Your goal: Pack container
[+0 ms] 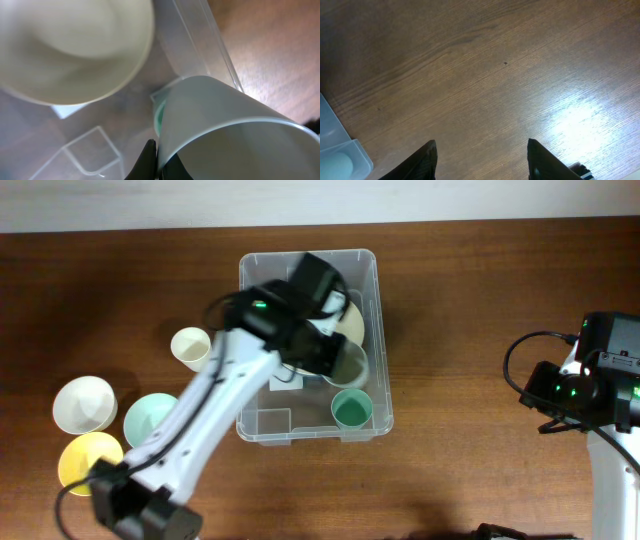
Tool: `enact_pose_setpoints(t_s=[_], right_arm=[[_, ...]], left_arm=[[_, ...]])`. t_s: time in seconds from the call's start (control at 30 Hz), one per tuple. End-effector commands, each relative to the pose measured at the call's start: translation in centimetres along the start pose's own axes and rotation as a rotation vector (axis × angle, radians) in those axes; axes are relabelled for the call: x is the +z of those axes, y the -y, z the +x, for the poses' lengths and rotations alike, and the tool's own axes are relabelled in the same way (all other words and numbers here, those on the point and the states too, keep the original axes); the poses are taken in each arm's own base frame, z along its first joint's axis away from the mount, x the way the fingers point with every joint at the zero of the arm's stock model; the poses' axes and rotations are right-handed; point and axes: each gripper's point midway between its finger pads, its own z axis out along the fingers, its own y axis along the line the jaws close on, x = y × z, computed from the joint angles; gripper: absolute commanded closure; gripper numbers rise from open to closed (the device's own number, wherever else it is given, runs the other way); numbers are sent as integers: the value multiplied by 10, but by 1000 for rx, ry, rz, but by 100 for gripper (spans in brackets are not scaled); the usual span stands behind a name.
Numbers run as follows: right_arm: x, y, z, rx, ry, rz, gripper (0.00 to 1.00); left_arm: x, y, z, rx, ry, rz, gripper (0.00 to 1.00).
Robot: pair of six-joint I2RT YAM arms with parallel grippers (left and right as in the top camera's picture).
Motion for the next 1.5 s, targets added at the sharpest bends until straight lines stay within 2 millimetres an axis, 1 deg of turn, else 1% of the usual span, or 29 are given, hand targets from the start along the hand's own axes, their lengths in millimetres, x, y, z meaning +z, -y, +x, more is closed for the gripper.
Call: enact_pose_setpoints(t_s=[0.0, 0.1, 0.17, 0.23, 0.3, 0.33, 0.4, 0.73, 0.8, 0.83, 0.87, 0.9, 0.93, 0.97, 1.0, 1.03, 1.07, 1.1, 1.13, 1.2, 1.27, 1.3, 1.33, 1.37, 1.4, 1.47], right_arm=[[0, 2, 1, 9, -1, 1, 47], [0, 2, 1, 9, -1, 1, 47], [0, 2, 1, 9, -1, 1, 47], [0, 2, 1, 9, -2, 1, 47], [0, 2, 1, 9, -2, 1, 47], [0, 2, 1, 9, -2, 1, 47], [0, 2, 1, 9, -2, 1, 47], [0, 2, 1, 9, -2, 1, 47], [0, 2, 1, 9, -3, 1, 47], [0, 2, 1, 9, -3, 1, 47], [0, 2, 1, 9, -3, 1, 47], [0, 2, 2, 9, -3, 1, 46], [0, 2, 2, 9, -5, 1, 47], [0, 2, 2, 9, -5, 1, 47], [0, 2, 2, 9, -5, 1, 47], [0, 2, 2, 9, -5, 1, 47], [0, 2, 2, 9, -5, 2, 46], [0, 2, 2, 9, -5, 2, 47], [0, 2, 2, 8, -6, 2, 47], [0, 2, 2, 8, -6, 2, 47], [0, 2, 2, 9, -5, 1, 47], [0, 2, 2, 9, -5, 1, 47], [0, 2, 2, 9, -5, 1, 47], [0, 2, 2, 9, -5, 1, 47], [0, 2, 2, 9, -5, 2, 46], [0, 2, 2, 8, -6, 2, 46]], left_arm=[[21, 22, 12, 39, -80, 45, 99], [28, 28, 23, 53, -131, 41, 99], [30, 28, 26, 53, -146, 38, 100], [30, 28, 27, 52, -151, 37, 100], [30, 27, 29, 52, -155, 36, 97], [30, 27, 29, 51, -157, 35, 94], [30, 27, 29, 51, -157, 35, 91], [30, 22, 28, 53, -153, 9, 89], [24, 1, 23, 50, -129, -98, 90], [15, -14, 17, 36, -104, -156, 90], [4, -28, 10, 17, -77, -199, 90], [-22, -55, -3, -32, -20, -270, 86], [-42, -77, -11, -77, 27, -319, 67], [-64, -104, -19, -138, 80, -365, 48], [-79, -123, -23, -186, 117, -388, 43], [-92, -143, -26, -237, 151, -405, 42], [-101, -164, -27, -289, 176, -423, 41], [-110, -188, -25, -348, 195, -445, 37], [-114, -204, -21, -386, 202, -459, 36], [-119, -247, -6, -501, 191, -467, 35], [-111, -283, 12, -619, 159, -413, 35], [-107, -291, 16, -645, 148, -395, 35], [-97, -304, 24, -692, 122, -363, 35], [-80, -317, 33, -736, 75, -325, 35], [-70, -322, 38, -751, 42, -316, 35], [-42, -330, 51, -772, -54, -292, 35]])
